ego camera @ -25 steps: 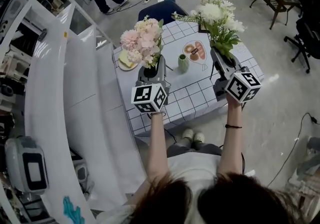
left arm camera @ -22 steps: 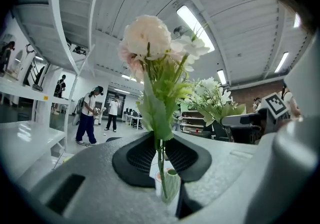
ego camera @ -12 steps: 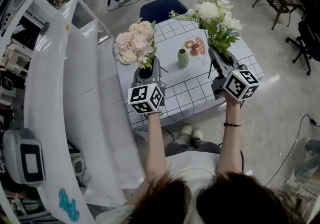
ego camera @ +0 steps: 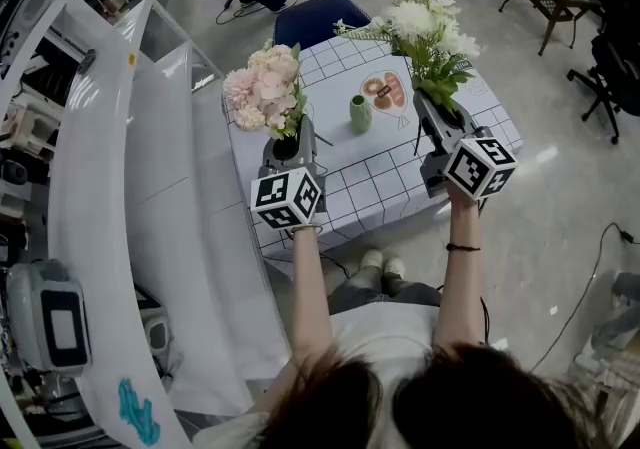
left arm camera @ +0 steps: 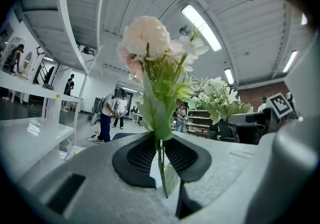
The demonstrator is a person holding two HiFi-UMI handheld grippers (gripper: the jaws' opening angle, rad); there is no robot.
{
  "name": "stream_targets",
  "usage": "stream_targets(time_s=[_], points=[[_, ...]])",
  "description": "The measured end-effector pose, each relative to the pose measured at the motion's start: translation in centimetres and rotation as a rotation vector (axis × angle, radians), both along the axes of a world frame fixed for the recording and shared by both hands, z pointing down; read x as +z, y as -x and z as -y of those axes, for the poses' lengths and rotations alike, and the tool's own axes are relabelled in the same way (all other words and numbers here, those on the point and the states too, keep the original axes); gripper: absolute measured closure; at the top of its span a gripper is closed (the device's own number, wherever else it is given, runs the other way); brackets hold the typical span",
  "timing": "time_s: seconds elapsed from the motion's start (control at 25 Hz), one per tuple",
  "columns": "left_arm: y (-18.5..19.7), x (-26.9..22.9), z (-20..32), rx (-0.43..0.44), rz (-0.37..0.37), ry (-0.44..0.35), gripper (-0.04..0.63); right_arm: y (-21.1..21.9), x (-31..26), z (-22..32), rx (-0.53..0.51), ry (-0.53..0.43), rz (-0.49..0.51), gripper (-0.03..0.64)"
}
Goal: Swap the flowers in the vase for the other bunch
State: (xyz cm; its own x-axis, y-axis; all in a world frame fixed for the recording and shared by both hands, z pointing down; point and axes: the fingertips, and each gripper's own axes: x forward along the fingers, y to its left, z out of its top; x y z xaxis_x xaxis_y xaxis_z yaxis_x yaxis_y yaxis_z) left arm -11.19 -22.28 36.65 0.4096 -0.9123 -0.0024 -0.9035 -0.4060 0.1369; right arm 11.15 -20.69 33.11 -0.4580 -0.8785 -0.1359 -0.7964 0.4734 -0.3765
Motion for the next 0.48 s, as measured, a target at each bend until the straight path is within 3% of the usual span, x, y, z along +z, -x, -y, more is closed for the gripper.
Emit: stream_targets(time_s=[0.48], points=[[0.91,0.9,-0.47,-0.001,-0.031,0.022,0.537,-0.07,0.13,0.34,0.018,-0.003,-0.002,0.561]])
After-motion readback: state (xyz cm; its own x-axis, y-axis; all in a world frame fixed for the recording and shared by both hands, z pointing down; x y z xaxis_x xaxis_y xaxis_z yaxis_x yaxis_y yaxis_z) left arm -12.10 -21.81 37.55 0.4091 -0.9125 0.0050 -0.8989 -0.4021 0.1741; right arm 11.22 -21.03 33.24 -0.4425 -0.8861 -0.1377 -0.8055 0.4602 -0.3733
